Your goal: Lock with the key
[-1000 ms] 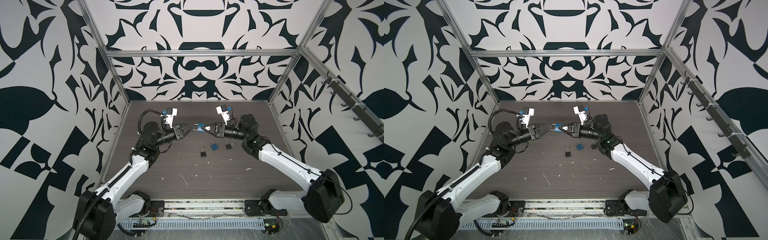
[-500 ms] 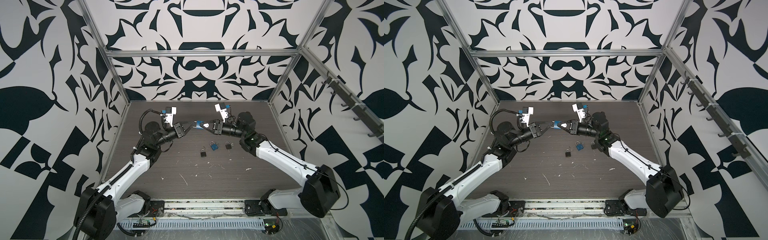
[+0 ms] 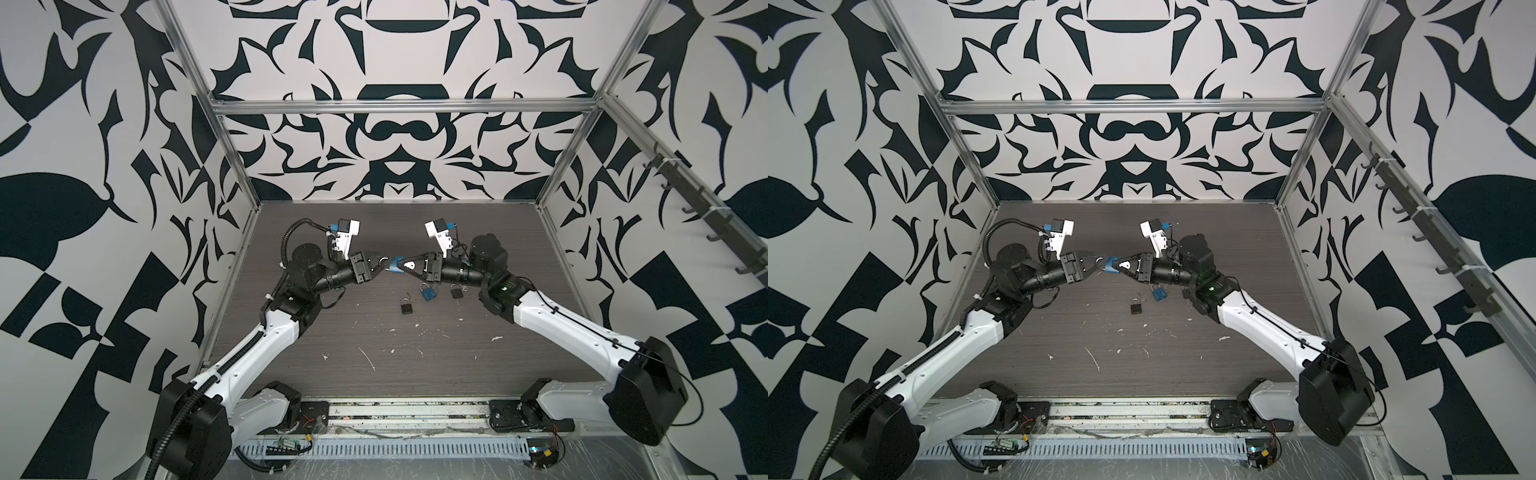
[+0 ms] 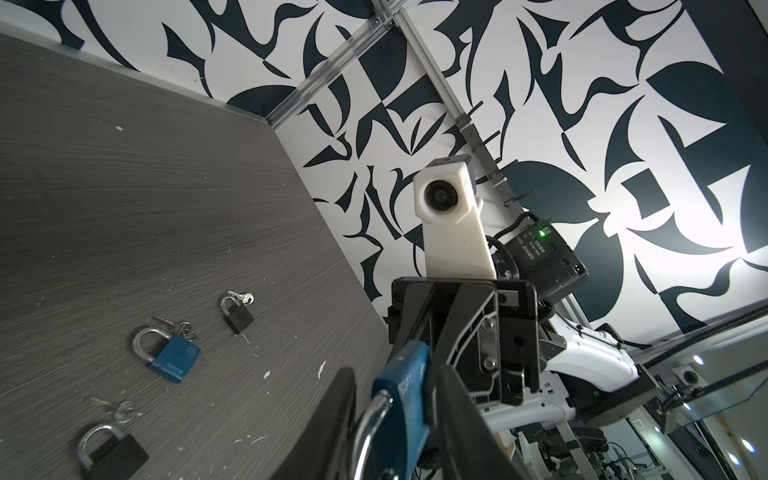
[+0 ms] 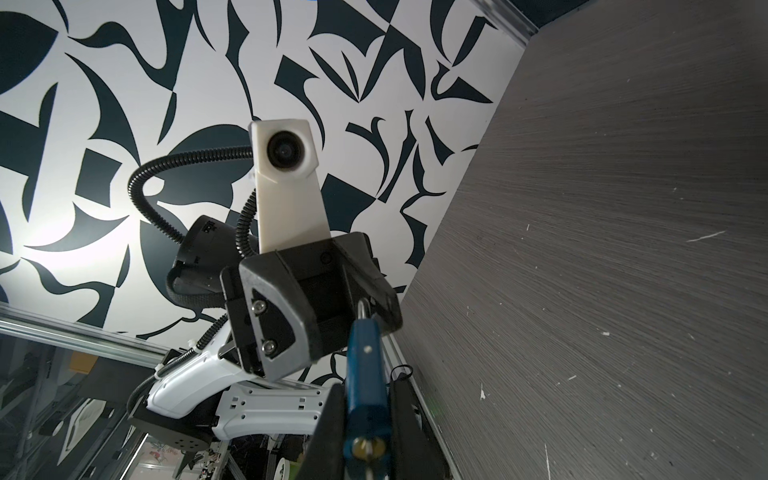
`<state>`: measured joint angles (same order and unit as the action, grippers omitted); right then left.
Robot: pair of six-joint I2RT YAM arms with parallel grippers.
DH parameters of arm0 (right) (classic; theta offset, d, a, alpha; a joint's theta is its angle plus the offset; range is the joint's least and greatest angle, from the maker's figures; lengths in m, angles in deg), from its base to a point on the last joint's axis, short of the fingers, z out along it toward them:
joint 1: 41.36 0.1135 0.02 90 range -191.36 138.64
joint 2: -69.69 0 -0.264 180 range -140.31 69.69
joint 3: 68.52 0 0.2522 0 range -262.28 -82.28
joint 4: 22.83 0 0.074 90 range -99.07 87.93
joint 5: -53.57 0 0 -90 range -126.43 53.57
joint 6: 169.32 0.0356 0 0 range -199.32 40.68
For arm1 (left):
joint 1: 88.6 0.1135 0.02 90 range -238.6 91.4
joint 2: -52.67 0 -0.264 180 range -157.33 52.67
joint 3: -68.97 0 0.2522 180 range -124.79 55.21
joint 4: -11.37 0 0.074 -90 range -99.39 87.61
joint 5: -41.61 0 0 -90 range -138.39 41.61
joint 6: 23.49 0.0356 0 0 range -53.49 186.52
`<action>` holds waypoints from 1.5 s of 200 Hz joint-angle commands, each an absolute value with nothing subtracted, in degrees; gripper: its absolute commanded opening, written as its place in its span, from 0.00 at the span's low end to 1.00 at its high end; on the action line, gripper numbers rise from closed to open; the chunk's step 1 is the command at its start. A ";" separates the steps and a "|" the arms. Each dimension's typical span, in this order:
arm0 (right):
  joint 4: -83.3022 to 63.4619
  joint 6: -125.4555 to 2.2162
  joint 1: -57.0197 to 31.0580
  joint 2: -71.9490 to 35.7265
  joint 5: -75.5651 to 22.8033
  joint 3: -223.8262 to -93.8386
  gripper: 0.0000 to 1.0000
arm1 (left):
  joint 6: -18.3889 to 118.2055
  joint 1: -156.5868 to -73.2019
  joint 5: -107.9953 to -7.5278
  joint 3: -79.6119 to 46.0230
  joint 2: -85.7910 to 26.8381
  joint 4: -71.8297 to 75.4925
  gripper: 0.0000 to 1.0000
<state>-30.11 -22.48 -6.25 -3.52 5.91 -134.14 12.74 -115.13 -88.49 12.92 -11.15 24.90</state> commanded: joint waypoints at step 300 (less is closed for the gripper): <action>-36.63 -19.20 -6.47 -3.95 4.30 -134.34 0.00 | 5.83 -116.55 -97.63 14.25 -15.73 38.29 0.00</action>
<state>-34.19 -19.86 -6.69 -4.39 6.40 -134.11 5.13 -115.30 -95.11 14.41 -15.28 34.89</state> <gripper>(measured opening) 0.168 0.206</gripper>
